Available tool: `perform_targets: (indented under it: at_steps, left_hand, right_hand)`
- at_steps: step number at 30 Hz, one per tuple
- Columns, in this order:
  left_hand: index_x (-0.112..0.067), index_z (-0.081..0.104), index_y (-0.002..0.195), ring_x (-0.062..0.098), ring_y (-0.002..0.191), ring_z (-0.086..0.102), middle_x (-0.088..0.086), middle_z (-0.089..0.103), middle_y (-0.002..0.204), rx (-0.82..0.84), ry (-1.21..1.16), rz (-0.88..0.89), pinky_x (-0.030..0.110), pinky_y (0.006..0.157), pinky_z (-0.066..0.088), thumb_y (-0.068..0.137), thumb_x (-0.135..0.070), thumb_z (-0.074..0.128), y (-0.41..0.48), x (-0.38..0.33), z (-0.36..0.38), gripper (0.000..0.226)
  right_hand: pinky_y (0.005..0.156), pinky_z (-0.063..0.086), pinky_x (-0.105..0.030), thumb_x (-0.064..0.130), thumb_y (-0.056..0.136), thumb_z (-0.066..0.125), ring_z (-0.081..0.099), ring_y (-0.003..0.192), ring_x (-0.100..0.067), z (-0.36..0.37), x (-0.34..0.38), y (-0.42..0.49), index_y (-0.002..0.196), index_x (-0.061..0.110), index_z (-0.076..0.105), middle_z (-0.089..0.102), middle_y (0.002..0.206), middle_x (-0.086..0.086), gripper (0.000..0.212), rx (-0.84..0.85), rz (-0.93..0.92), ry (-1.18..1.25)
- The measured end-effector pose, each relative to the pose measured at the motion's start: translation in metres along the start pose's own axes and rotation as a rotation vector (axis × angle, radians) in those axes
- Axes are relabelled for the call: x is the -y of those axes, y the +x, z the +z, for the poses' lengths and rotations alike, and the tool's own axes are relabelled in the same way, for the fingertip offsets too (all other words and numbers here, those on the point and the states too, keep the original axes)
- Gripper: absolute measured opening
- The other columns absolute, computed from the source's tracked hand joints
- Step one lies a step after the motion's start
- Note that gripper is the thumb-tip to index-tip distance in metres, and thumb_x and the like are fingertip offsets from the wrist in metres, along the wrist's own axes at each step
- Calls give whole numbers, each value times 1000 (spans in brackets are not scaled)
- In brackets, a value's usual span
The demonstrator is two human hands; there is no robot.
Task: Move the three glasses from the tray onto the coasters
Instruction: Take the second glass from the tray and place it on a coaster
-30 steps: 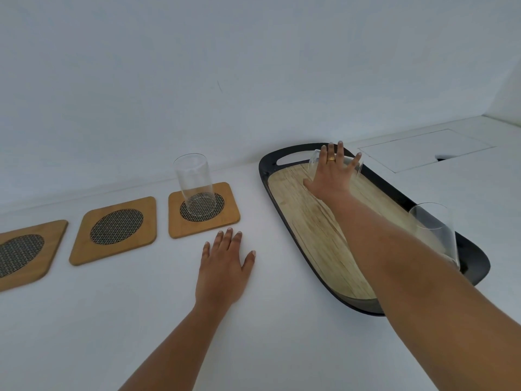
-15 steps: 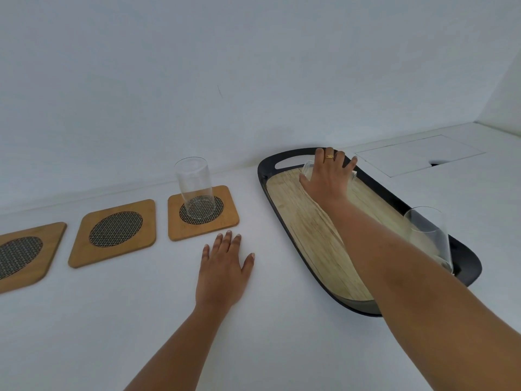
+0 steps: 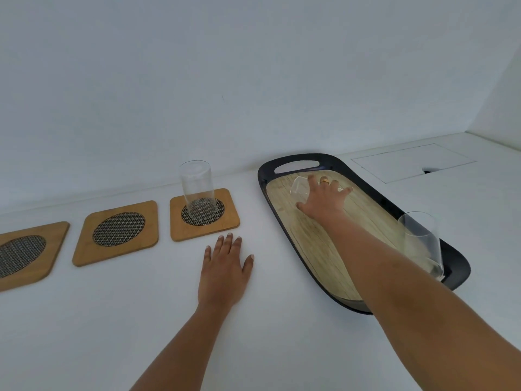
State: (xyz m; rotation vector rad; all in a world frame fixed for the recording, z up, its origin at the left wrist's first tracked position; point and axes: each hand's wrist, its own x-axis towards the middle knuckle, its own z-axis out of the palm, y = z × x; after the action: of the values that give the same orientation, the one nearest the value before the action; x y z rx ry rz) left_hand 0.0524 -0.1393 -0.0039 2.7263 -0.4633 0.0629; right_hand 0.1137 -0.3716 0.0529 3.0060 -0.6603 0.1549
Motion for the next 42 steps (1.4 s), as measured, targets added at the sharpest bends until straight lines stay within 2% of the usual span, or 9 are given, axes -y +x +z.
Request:
perform_targets:
  at_steps: [9,15,19,24,27,32,35,38,42]
  left_hand:
    - [-17,21,144,17,146,11,2,19,157,8,-5,12,35,121,7,97,-37,28,-12,0,-5,52]
    - [-18,21,145,15,146,11,0,19,157,14,-14,32,34,120,7,97,-36,28,-34,7,-9,51]
    - [-20,21,145,13,146,11,-1,19,157,18,-15,48,32,120,7,97,-37,28,-48,14,-12,51]
    - [-23,23,144,10,145,13,-5,20,156,32,-14,67,29,119,7,77,-58,0,-69,23,-18,79]
    - [-24,22,144,8,145,12,-6,19,156,35,-6,69,28,119,7,85,-56,7,-79,32,-21,69]
    - [-26,26,143,8,144,15,-7,23,155,18,1,71,28,119,10,73,-59,-2,-95,44,-29,83]
    - [-27,28,142,8,144,18,-8,25,154,3,-9,56,29,119,12,62,-58,-9,-103,55,-34,94]
    - [-26,31,141,8,143,20,-6,28,153,-12,-32,34,30,118,14,62,-56,-9,-112,67,-40,93]
    - [-24,34,140,10,143,22,-4,30,153,-29,-68,-12,30,118,14,88,-48,14,-125,83,-48,61]
  right_hand:
    - [99,36,-59,16,81,57,36,131,-35,-8,-4,-27,147,22,11,35,146,-12,80,80,16,-49]
    - [101,35,-57,17,79,62,47,121,-35,-12,-9,-51,141,11,21,49,133,-10,74,60,25,-57]
    - [94,42,-44,25,74,69,53,113,-29,-20,-16,-64,134,13,30,55,123,-9,73,65,11,45]
    - [90,48,-41,37,71,74,53,113,-33,-39,-20,-78,133,9,38,42,134,-16,77,60,79,360]
    - [89,46,-35,43,76,70,52,118,-29,-60,-13,-87,134,5,42,46,133,-16,75,99,164,547]
    - [60,48,-31,47,75,68,64,72,-20,-87,0,-102,106,12,53,56,98,-7,49,428,385,1335]
    - [59,51,-34,42,86,56,60,66,-22,-89,14,-113,93,11,52,57,86,-8,32,572,434,1693]
    - [54,59,-36,41,91,49,59,70,-25,-89,34,-122,105,12,55,57,91,-8,33,661,458,1957]
    - [51,57,-31,35,93,49,54,70,-20,-98,56,-144,84,9,56,57,80,-8,28,741,367,1981]
